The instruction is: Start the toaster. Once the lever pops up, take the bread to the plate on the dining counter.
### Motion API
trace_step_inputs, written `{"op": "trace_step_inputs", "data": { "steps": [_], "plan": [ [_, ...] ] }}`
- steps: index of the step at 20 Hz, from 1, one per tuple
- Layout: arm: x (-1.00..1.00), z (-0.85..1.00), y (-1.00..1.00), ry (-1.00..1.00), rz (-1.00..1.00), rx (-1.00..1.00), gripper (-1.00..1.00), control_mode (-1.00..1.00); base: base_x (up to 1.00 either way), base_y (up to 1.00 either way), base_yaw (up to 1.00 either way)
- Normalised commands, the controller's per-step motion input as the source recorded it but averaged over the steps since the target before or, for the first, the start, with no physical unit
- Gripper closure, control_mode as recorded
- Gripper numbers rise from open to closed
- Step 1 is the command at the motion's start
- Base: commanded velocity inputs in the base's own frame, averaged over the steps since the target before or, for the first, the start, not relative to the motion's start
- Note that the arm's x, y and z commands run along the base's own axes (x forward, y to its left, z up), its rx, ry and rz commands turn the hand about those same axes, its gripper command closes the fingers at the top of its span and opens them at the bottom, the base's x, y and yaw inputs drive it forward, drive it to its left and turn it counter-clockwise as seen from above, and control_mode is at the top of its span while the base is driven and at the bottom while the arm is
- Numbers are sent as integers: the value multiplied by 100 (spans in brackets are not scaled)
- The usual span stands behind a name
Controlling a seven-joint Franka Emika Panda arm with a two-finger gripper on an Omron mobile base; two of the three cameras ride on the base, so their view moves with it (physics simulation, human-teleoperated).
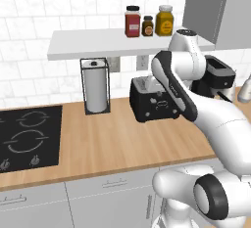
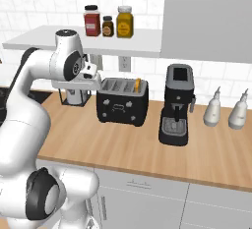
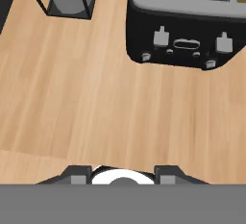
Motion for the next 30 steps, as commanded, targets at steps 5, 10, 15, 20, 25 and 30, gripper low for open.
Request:
{"op": "trace_step_inputs", "data": {
  "steps": [5,10,15,20,25,30],
  "plan": [
    [-3,0,-17,0,0,0,-100,-100,0,0,0],
    [0,-2,-73,0,1,6,-100,-100,0,0,0],
    [5,-22,-57,-1,7,11,-100,-100,0,0,0],
    [30,-28,-30,-6,10,4,-100,-100,0,0,0],
    [36,-27,-10,-3,7,0,-100,-100,0,0,0],
    [33,-37,0,-1,6,0,-100,-100,0,0,0]
  ]
}}
